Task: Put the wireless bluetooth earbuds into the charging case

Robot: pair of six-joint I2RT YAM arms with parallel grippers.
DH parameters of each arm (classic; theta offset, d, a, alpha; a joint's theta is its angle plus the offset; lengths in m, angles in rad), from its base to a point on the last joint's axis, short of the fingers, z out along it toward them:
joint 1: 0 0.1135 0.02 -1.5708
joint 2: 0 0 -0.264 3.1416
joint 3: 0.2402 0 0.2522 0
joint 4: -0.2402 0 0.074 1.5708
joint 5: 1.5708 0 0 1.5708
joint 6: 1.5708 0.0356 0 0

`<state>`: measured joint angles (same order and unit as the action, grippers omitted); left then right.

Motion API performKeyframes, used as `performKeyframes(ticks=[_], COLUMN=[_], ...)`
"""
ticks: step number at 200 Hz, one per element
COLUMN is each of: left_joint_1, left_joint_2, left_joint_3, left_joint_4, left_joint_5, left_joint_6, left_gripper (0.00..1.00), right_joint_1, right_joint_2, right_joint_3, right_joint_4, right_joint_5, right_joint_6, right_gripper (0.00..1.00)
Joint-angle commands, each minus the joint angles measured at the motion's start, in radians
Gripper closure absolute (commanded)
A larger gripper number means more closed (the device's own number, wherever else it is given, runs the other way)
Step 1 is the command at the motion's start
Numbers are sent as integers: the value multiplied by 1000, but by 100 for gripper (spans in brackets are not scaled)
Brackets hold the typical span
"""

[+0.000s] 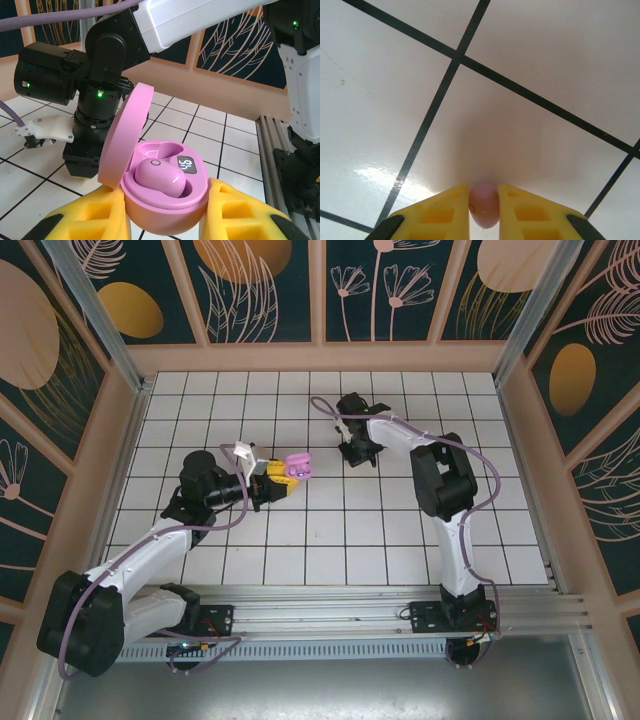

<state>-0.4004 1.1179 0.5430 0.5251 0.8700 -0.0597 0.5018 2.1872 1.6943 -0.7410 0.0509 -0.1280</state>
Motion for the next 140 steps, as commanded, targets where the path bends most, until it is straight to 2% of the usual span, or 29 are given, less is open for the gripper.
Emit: performKeyframes(ticks=[1,37,97,140], left_joint_1=[-2,-1,-2,-2], left_joint_2=[-14,3,16,16], left_joint_3=[6,15,17,18], left_joint_4=[6,19,47,61], left_joint_5=[5,7,3,14], left_joint_6=[14,12,6,-11], left_gripper=[100,100,100,100], right_joint_1=[-15,-50,-59,-42], right_joint_2=[-82,-222,-500,-771], right_joint_3=[-32,-125,-312,-437], right_joint_4=[-7,55,134,200], right_joint_5=[-95,-210,-302,-495], right_joint_6=[37,94,175,249], right_gripper=[83,85,90,91])
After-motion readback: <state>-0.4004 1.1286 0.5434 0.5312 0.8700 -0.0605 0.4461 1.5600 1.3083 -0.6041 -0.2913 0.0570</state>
